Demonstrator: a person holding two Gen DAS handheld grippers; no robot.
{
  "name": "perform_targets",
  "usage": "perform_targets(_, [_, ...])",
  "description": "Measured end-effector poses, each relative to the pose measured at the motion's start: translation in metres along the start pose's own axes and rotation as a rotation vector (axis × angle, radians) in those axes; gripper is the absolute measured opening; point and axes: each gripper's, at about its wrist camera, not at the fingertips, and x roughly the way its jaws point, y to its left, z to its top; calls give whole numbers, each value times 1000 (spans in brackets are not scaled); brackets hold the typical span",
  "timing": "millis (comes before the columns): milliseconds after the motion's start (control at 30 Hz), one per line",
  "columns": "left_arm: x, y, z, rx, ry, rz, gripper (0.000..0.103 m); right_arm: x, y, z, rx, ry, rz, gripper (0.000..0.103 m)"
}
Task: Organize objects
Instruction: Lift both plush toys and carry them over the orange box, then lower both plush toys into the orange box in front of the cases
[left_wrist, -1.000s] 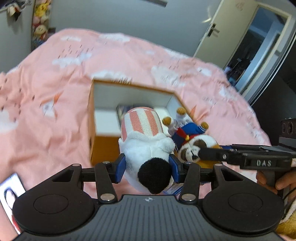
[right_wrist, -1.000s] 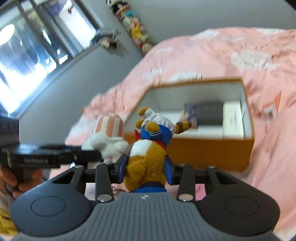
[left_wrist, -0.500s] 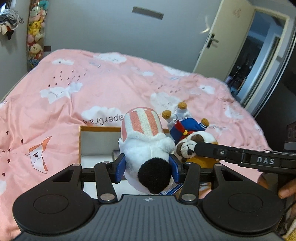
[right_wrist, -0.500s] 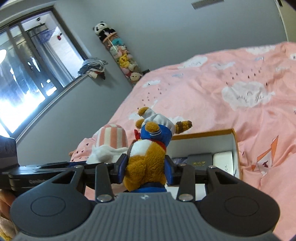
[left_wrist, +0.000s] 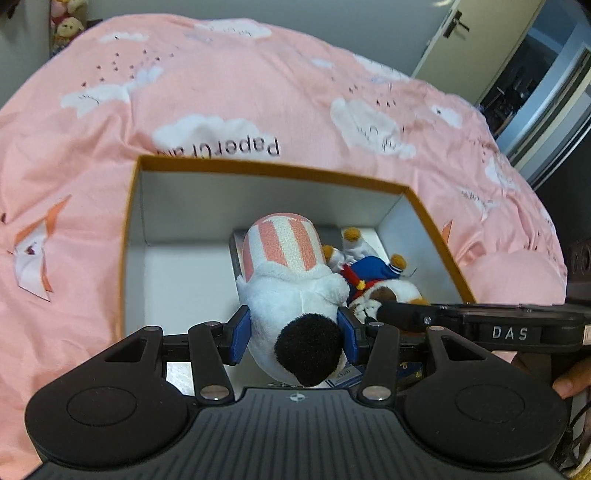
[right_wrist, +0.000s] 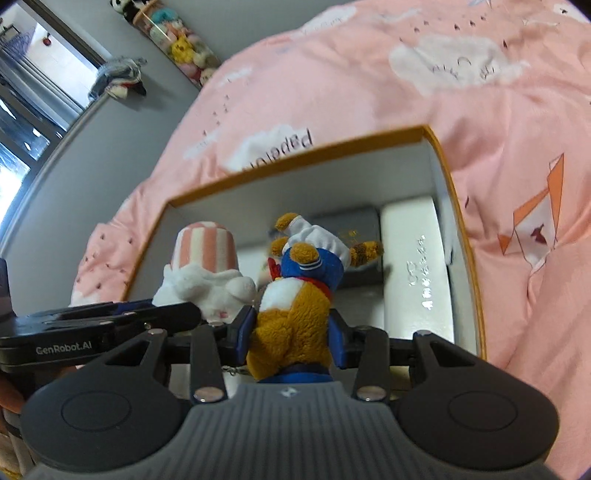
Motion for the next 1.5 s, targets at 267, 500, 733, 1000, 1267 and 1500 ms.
perform_targets(267, [10, -1, -2, 13, 32, 12, 56, 9, 0, 14, 15, 48, -2, 44])
perform_targets(500, [-20, 6, 5, 8, -45, 68, 56, 4, 16, 18, 56, 10, 130, 44])
perform_targets(733, [-9, 10, 2, -4, -14, 59, 56, 23, 4, 7, 121, 74, 67, 44])
perform_targets(1000, [12, -3, 0, 23, 54, -6, 56, 25, 10, 6, -42, 127, -92, 45])
perform_targets(1267, [38, -7, -2, 55, 155, -17, 56, 41, 0, -1, -74, 219, -143, 48])
perform_targets(1500, [46, -5, 3, 69, 174, -39, 64, 38, 7, -1, -131, 222, -171, 50])
